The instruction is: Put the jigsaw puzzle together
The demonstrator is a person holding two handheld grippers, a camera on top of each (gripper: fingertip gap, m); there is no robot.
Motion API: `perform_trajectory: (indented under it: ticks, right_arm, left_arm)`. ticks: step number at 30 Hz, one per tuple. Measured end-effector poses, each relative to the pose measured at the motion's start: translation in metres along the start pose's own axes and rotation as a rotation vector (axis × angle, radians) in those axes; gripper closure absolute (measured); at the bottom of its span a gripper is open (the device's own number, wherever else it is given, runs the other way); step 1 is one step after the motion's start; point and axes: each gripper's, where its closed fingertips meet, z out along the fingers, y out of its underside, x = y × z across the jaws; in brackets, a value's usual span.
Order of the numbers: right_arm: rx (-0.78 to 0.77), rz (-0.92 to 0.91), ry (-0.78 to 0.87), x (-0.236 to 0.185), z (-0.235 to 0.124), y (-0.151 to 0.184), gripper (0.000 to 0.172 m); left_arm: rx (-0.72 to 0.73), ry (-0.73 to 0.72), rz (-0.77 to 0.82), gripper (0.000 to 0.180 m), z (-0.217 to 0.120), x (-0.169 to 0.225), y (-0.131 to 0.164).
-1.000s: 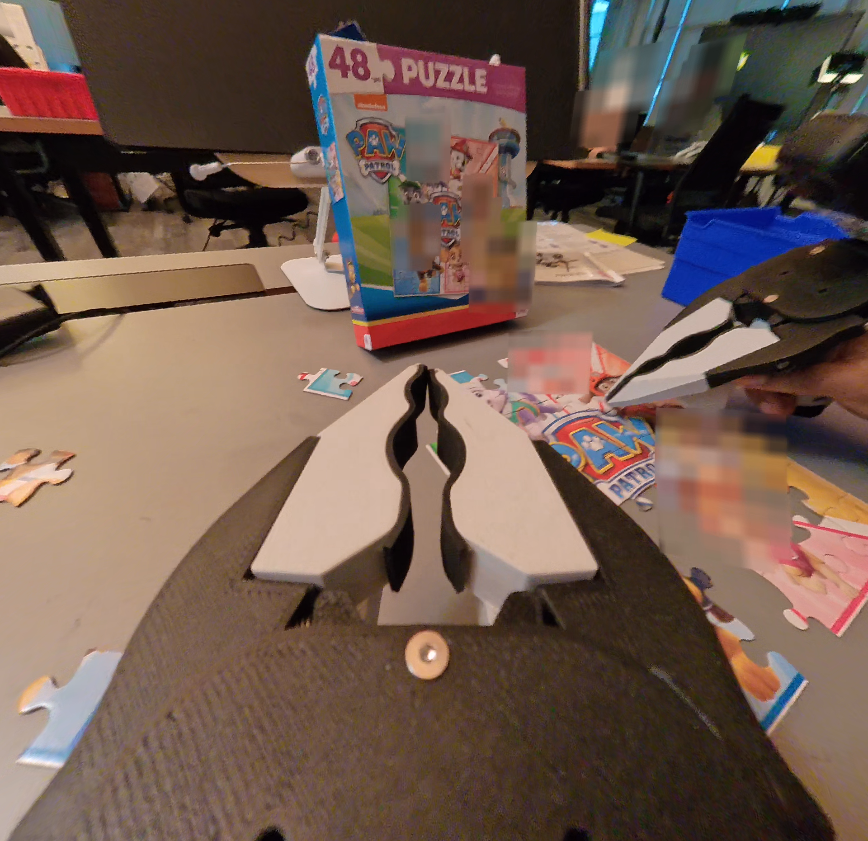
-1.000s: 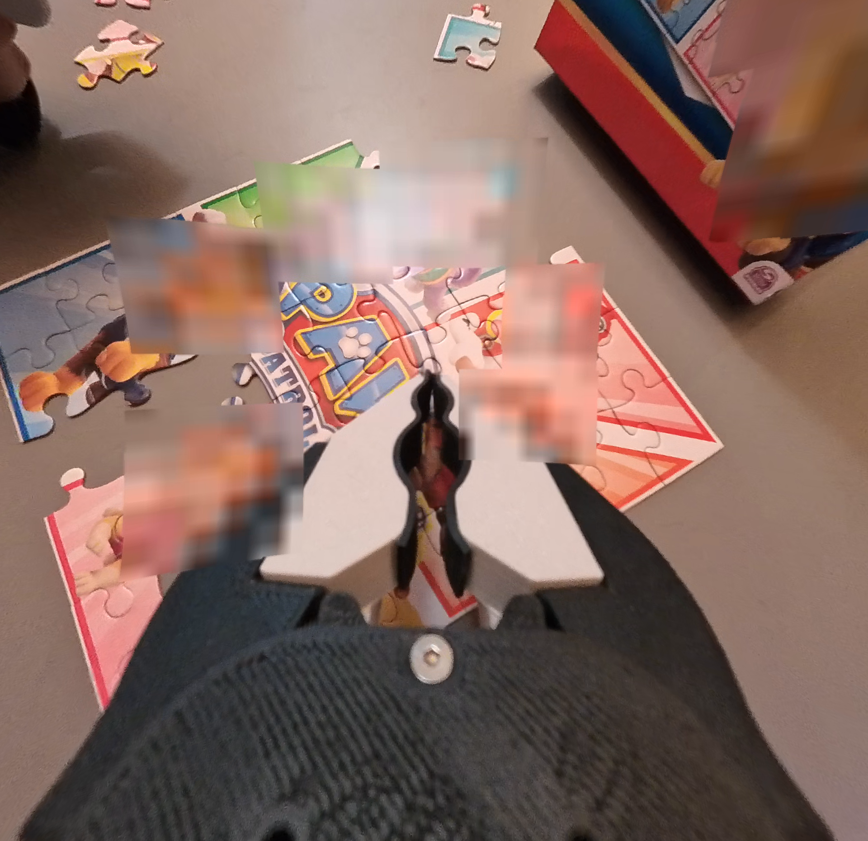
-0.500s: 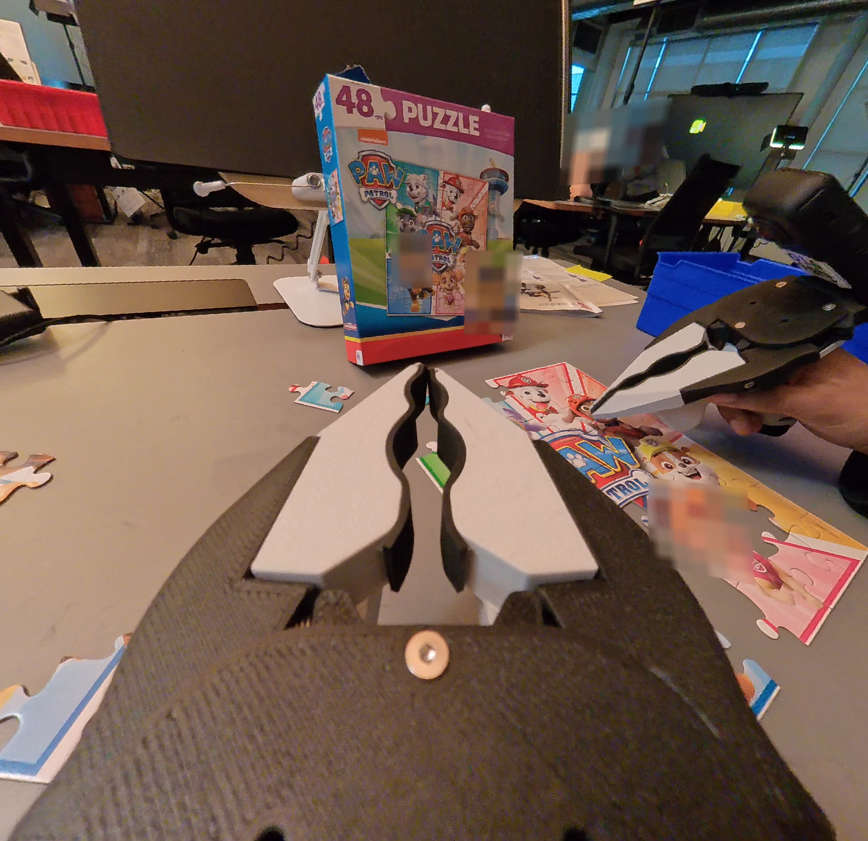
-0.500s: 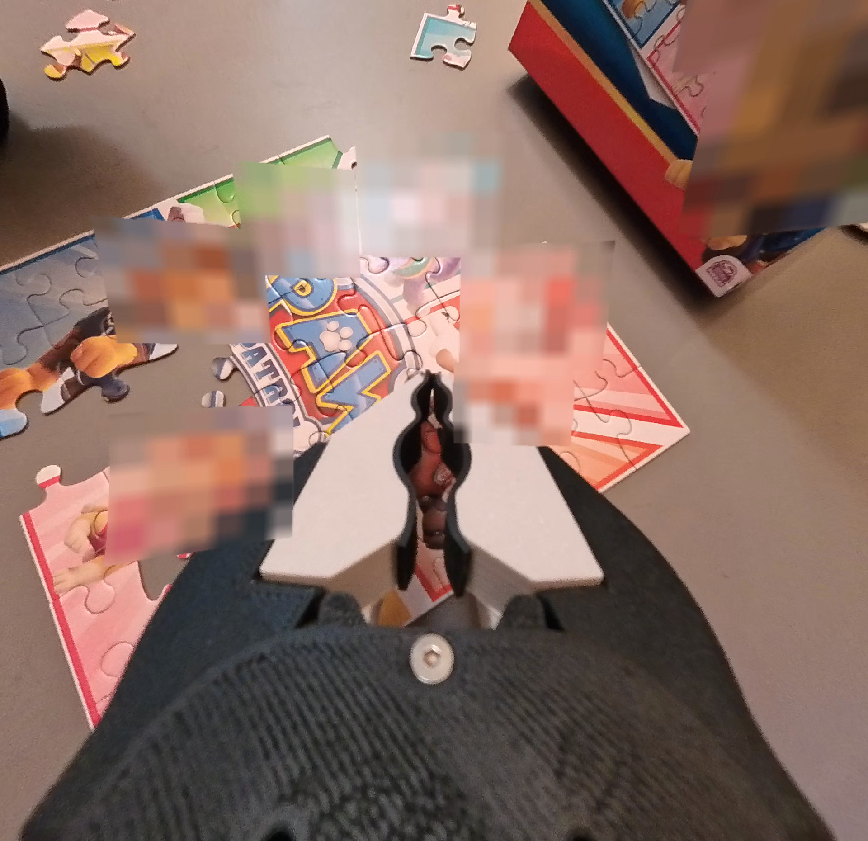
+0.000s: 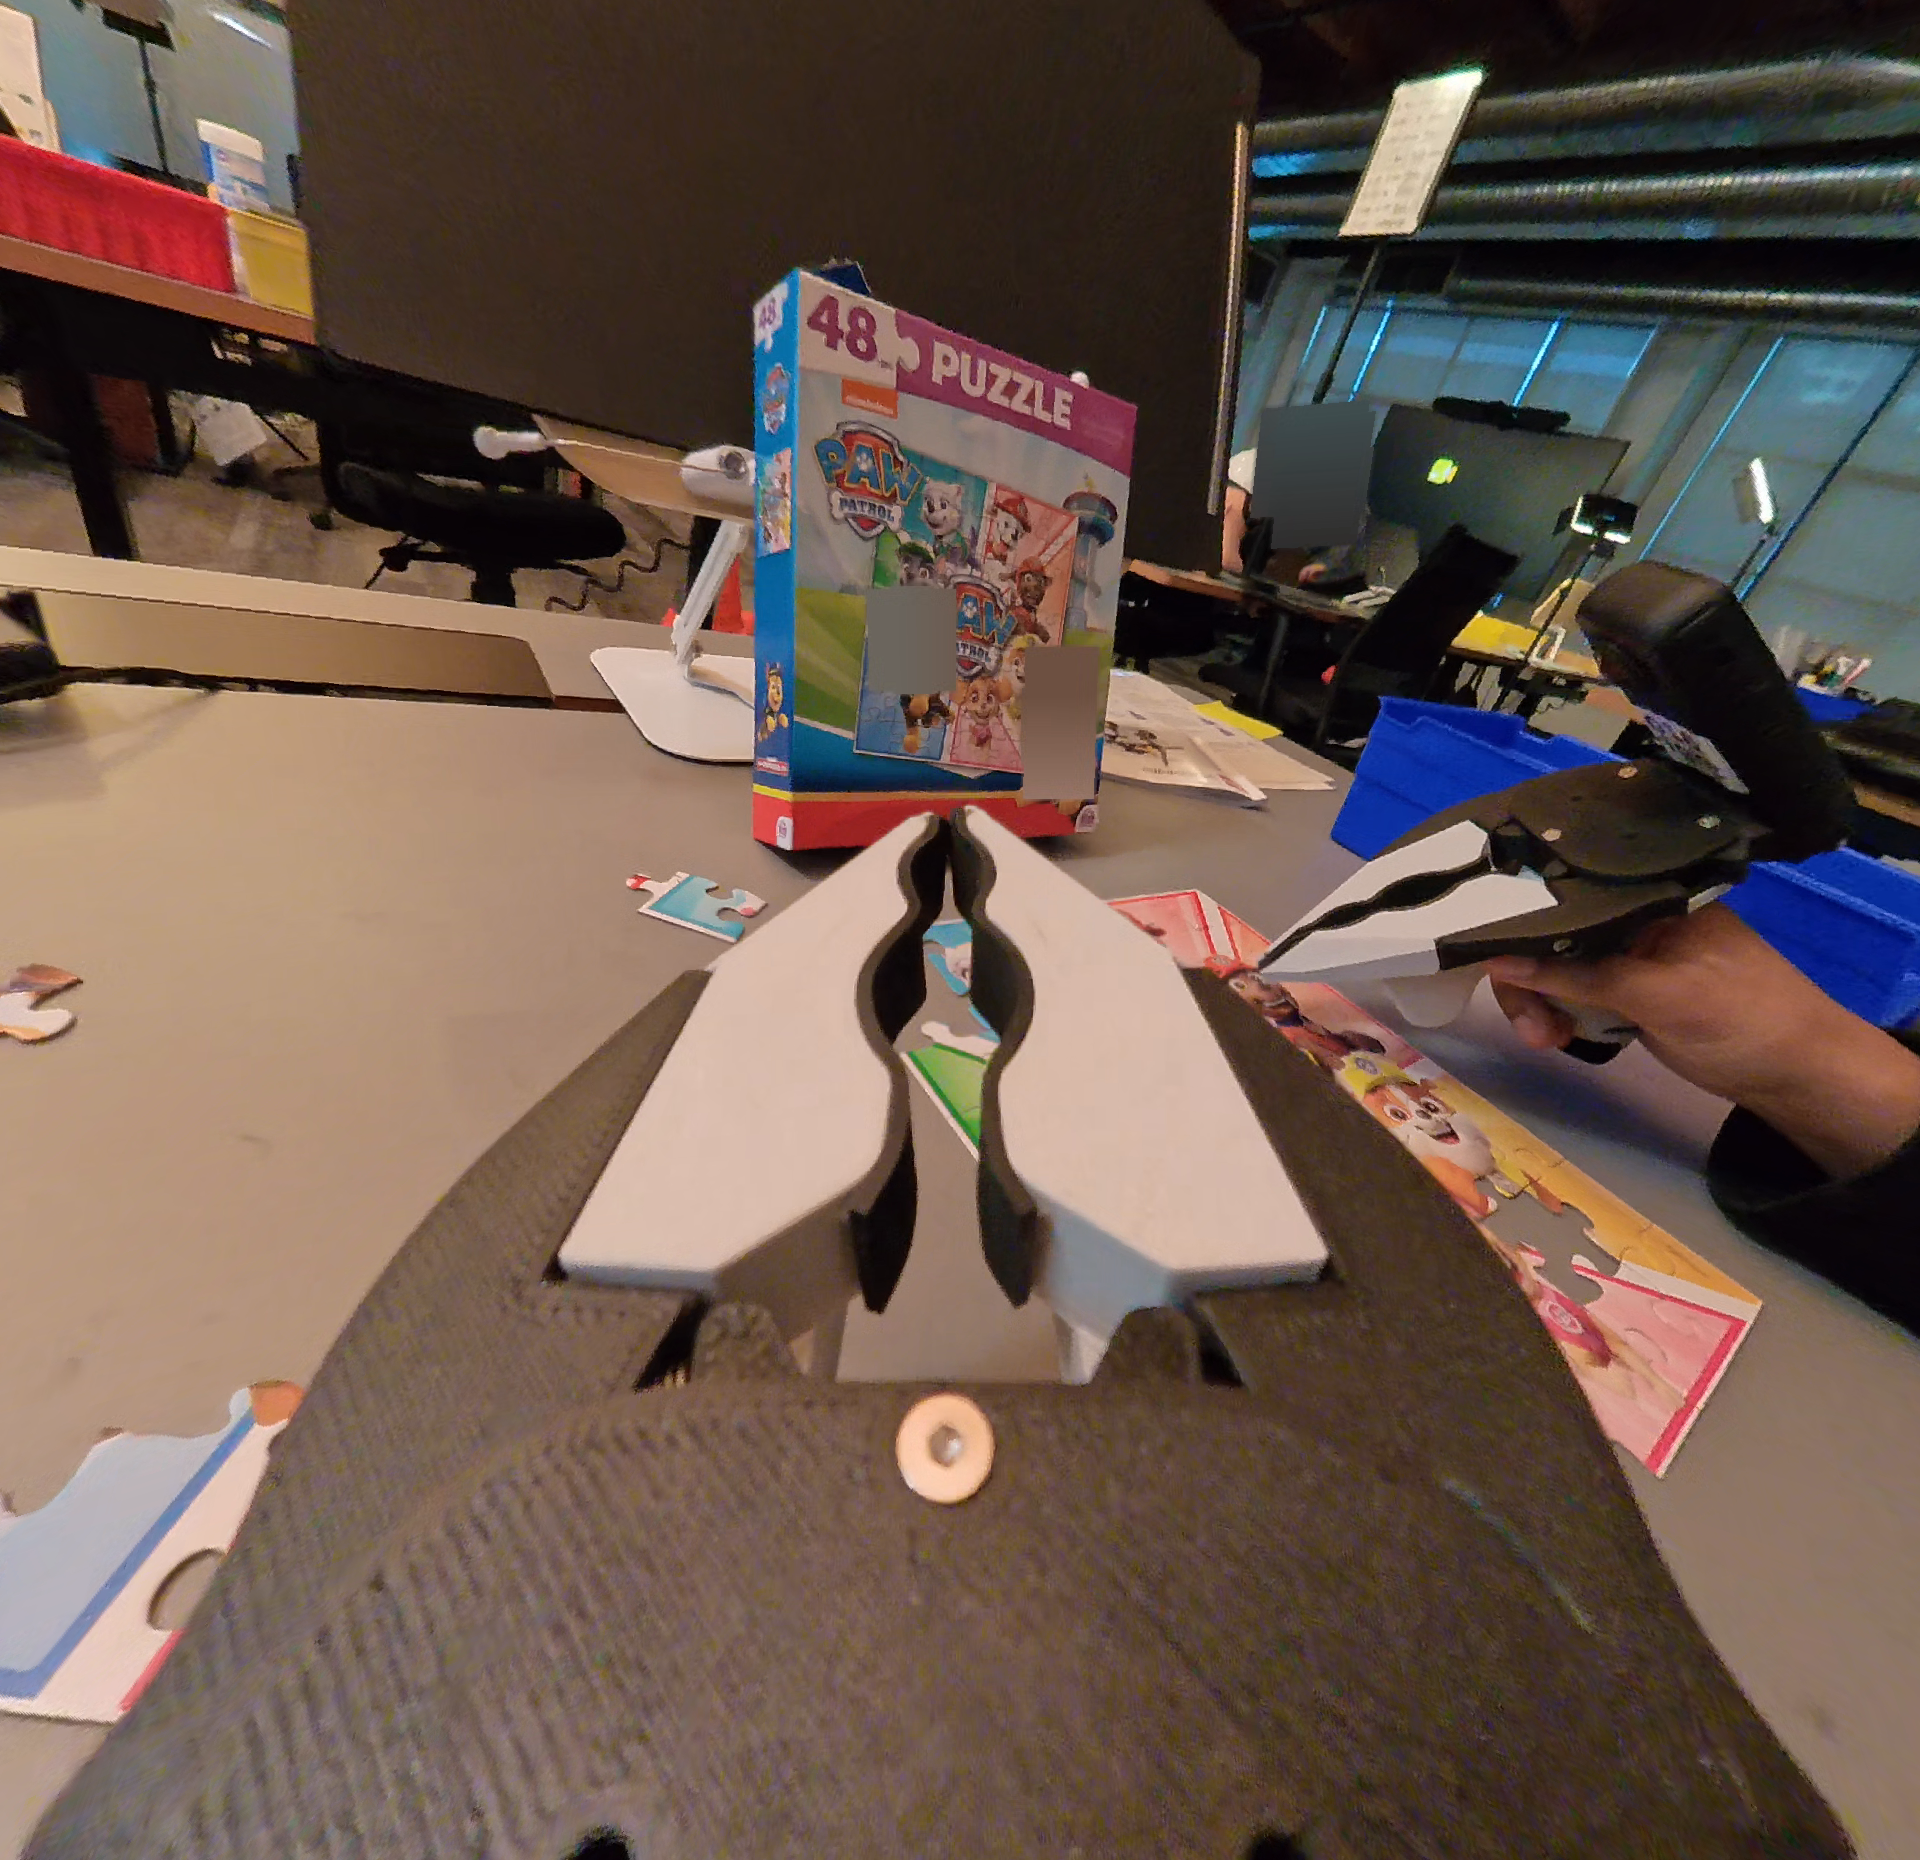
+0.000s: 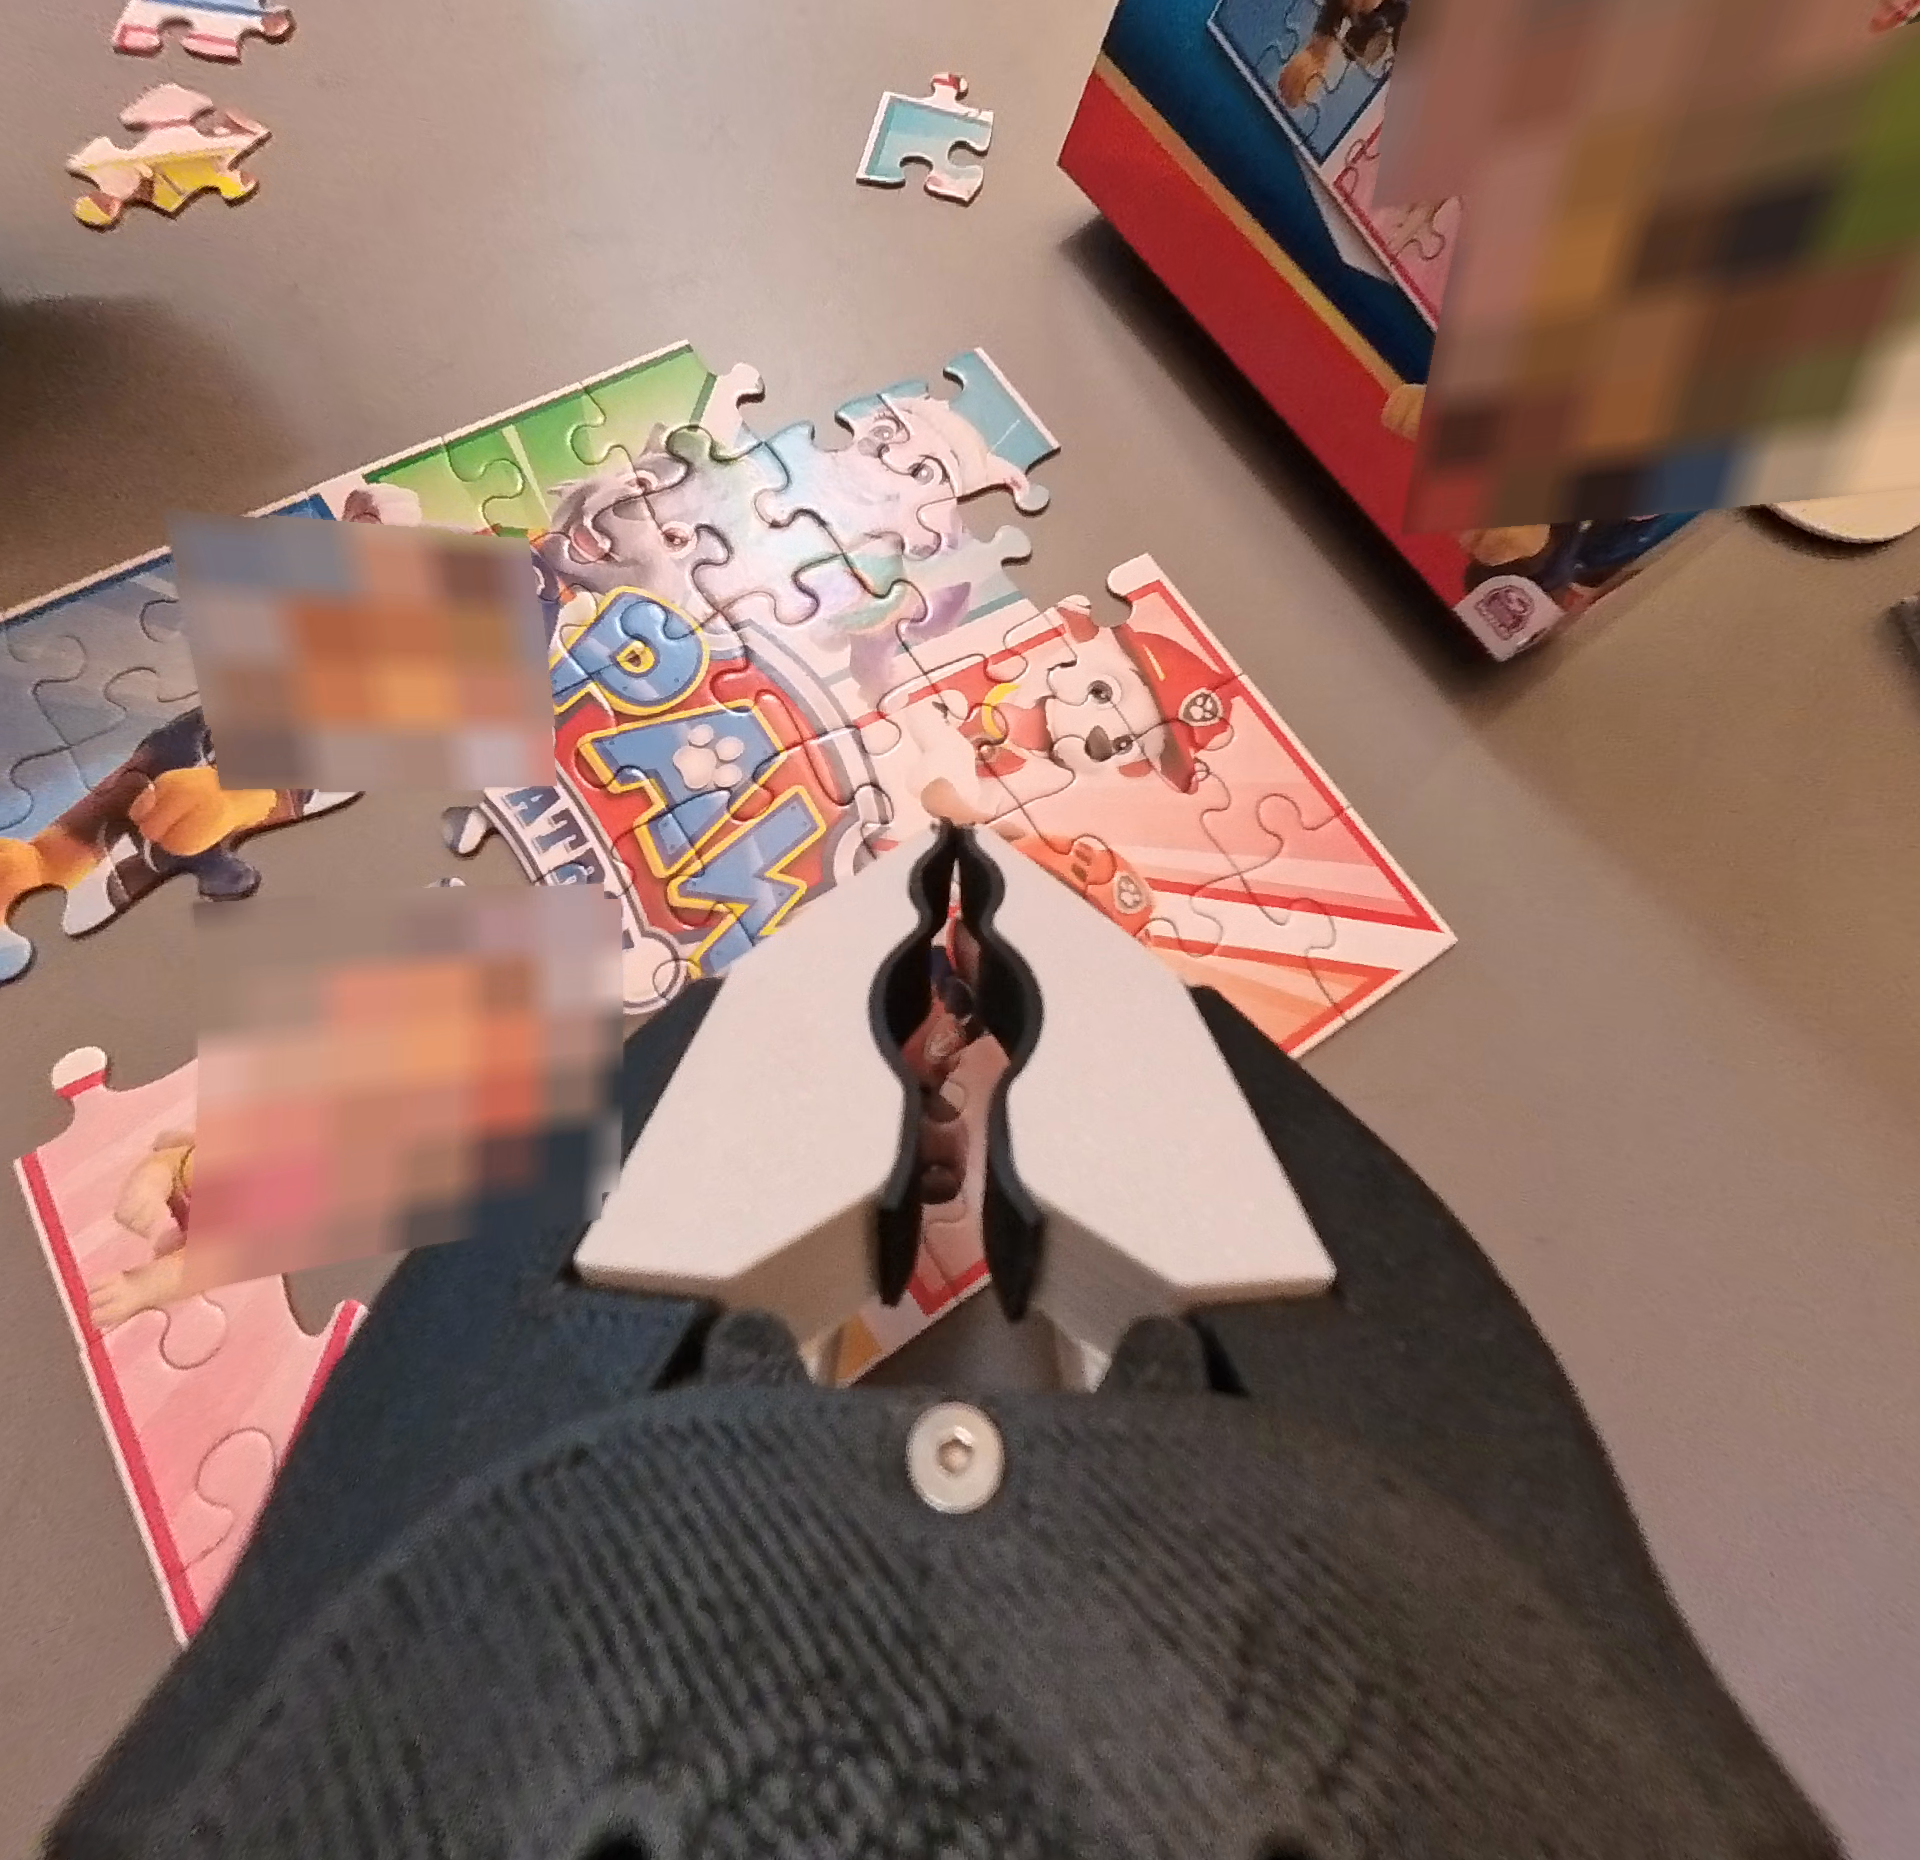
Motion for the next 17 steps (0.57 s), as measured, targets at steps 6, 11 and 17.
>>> perform_trajectory:
  ticks: [6,11,17]
  right_arm:
    - [0.022,0.012,0.000,0.002,0.000,-0.002,0.172]
    - [0.039,0.019,0.005,0.004,-0.002,-0.004,0.172]
    - [0.051,0.024,0.016,0.007,-0.005,-0.006,0.172]
  left_arm:
    - [0.131,-0.168,0.040,0.168,-0.017,-0.033,-0.027]
    - [0.213,-0.288,-0.093,0.143,-0.036,-0.073,-0.039]
    - [0.199,-0.280,-0.049,0.142,-0.032,-0.065,-0.037]
